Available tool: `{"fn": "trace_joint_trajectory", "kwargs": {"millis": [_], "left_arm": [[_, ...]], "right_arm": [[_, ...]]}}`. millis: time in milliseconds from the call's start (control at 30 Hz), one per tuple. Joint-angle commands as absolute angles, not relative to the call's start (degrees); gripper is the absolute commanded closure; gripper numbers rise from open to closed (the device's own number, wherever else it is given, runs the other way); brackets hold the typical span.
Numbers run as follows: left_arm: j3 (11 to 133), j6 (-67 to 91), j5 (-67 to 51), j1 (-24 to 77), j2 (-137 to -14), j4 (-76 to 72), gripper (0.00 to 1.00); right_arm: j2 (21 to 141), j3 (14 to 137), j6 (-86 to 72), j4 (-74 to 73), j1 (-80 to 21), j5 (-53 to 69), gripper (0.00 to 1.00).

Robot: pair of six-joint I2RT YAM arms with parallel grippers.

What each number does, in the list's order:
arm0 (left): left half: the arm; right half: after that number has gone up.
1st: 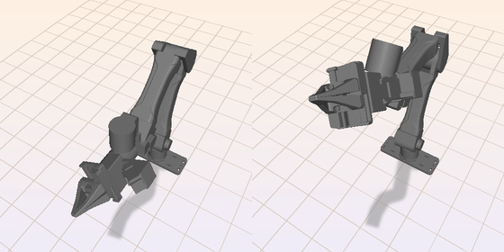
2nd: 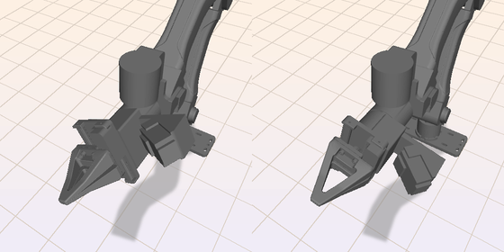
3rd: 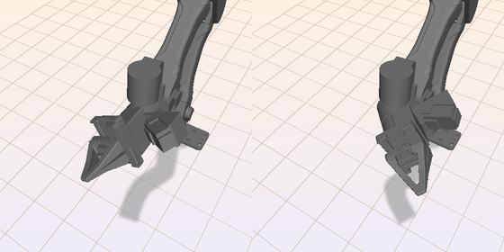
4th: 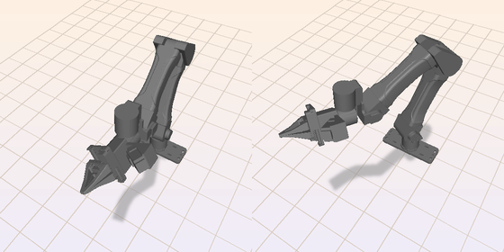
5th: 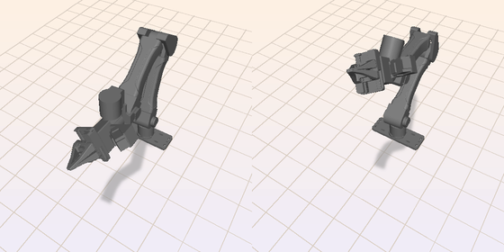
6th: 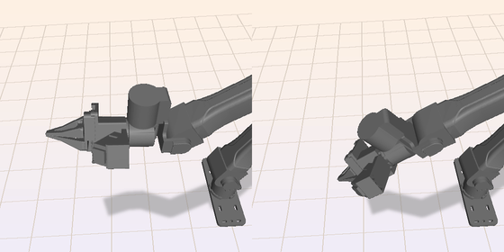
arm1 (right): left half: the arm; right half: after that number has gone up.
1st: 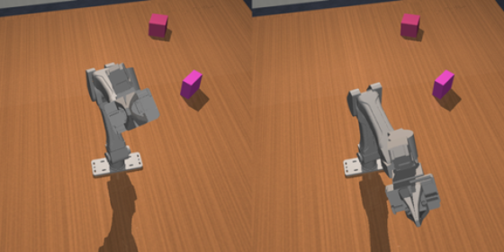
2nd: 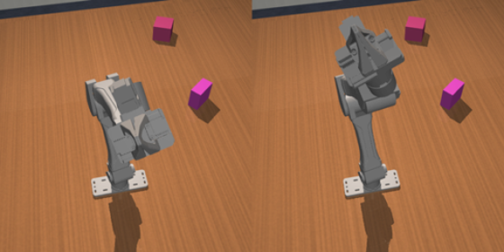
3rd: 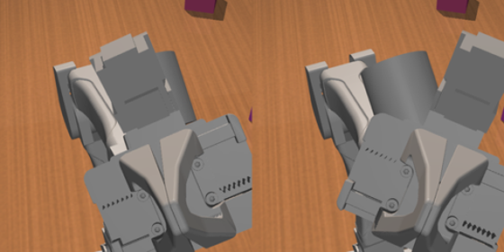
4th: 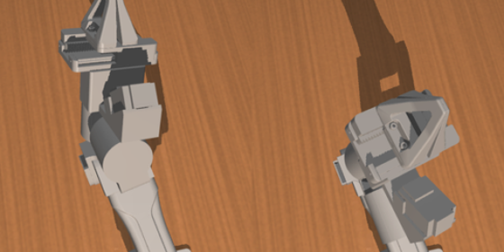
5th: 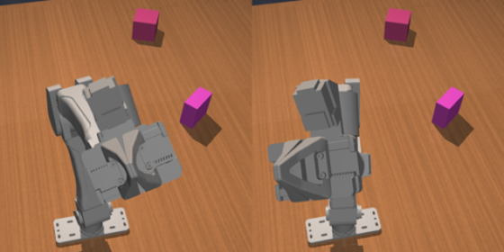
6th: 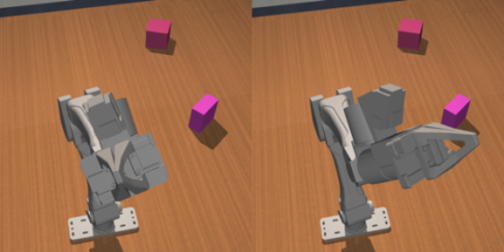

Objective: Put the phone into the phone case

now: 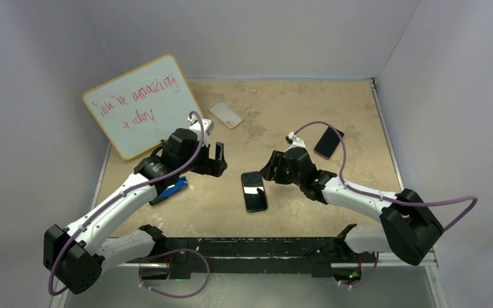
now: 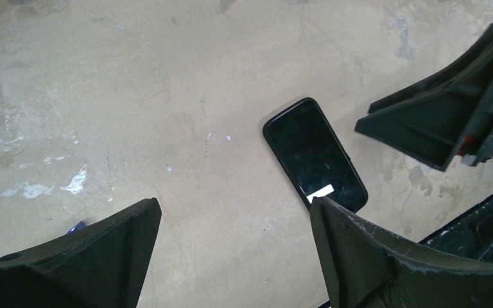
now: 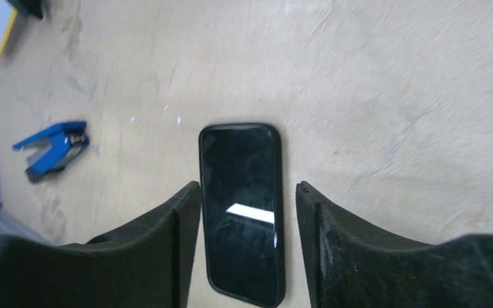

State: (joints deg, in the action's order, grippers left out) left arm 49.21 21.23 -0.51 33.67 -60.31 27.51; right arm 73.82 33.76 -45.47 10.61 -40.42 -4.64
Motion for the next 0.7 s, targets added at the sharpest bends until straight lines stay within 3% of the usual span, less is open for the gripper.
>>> {"fn": "trace_joint_trajectory", "kwargs": {"millis": [0, 100, 233, 467, 667], "left_arm": [[52.1, 21.1, 5.0, 33.7, -57.6, 29.9, 0.09], [51.9, 20.7, 9.4, 33.7, -54.0, 30.3, 0.09], [52.5, 19.1, 13.4, 33.7, -49.1, 31.0, 0.1], [50.7, 19.2, 18.2, 33.7, -43.0, 30.4, 0.11], [50.1, 19.1, 19.7, 33.7, -40.5, 29.9, 0.11]], "right_arm": [[75.4, 40.1, -40.3, 3.0, -39.7, -15.0, 0.38], [80.1, 45.9, -35.0, 3.5, -38.9, -14.5, 0.36], [89.5, 54.0, -28.7, 6.5, -37.7, -14.0, 0.43], [105.3, 71.4, -21.5, 8.3, -35.3, -5.7, 0.44], [118.1, 85.1, -19.2, 8.3, -32.2, -0.1, 0.52]]}}
